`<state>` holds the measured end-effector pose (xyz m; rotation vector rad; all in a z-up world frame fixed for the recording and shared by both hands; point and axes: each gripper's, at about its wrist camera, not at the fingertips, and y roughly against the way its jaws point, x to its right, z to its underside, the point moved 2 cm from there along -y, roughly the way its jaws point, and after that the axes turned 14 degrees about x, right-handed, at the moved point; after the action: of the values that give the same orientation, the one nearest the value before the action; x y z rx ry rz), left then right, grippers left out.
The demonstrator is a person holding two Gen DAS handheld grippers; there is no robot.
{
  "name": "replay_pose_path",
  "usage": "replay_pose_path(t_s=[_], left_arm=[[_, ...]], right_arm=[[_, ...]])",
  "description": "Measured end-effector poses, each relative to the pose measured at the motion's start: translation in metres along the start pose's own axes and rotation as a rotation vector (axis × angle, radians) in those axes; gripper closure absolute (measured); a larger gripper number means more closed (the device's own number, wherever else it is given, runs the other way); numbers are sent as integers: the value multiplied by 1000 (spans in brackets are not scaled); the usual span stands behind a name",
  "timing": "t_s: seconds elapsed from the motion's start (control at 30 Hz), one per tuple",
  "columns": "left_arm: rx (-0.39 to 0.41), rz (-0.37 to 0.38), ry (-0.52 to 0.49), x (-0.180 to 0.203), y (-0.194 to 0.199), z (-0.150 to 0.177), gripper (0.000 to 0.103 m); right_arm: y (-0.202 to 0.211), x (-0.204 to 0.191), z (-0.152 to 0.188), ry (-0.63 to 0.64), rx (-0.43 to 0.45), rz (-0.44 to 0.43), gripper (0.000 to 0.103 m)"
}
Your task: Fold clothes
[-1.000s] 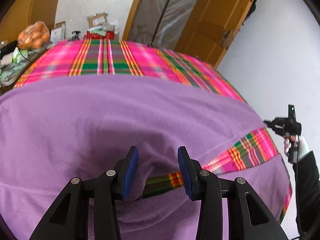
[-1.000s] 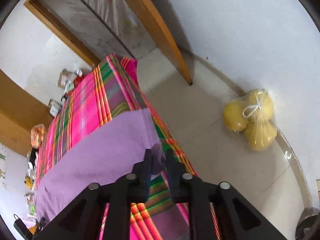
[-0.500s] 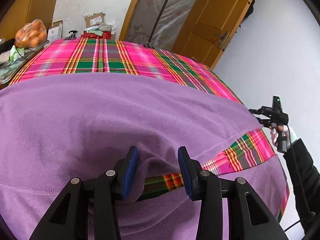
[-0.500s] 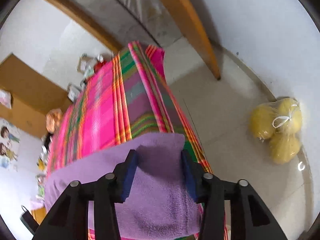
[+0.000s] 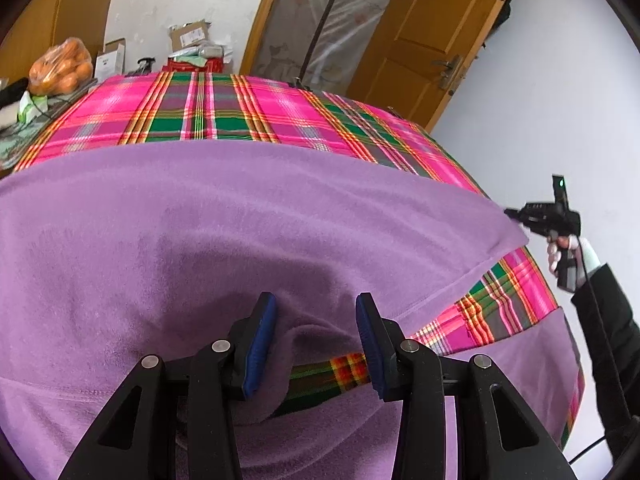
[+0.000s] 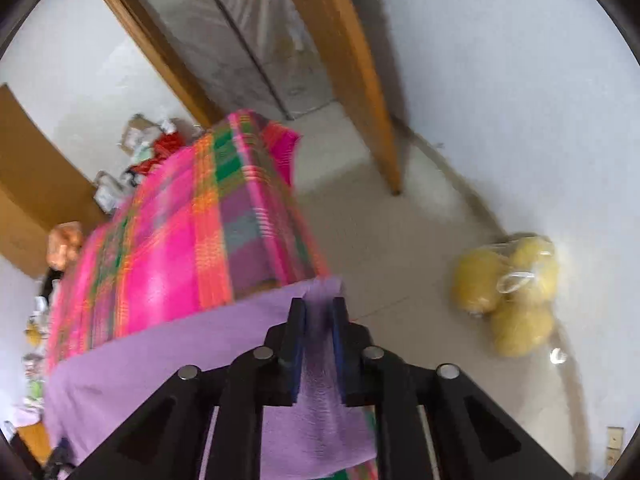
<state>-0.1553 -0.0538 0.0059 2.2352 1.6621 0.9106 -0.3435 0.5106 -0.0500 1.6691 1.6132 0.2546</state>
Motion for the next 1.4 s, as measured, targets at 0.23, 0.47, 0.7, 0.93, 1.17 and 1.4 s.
replay_pose_path(t_s=[0.23,0.47,0.7,0.93,1.17,1.4], left_arm=[[8,2,6,0,0,1,60],[12,5,19,0,0,1,60],[97,21,21,2,13,-7,60],[12,2,33,-3,1,-1,60],[6,13,16,2,2,1,60],[7,27,16,4,5,3,60]], right_arm=[[7,15,8,-99,-25,-126,64],[-11,9,13,-132,-80,-186,79],[24,-17,-17,-26,113,-205,98],[7,-9,-18,-10,63,-42,90],[44,33,11,-195,54,-29,70],[52,55,45,-393,-30,-141,65]])
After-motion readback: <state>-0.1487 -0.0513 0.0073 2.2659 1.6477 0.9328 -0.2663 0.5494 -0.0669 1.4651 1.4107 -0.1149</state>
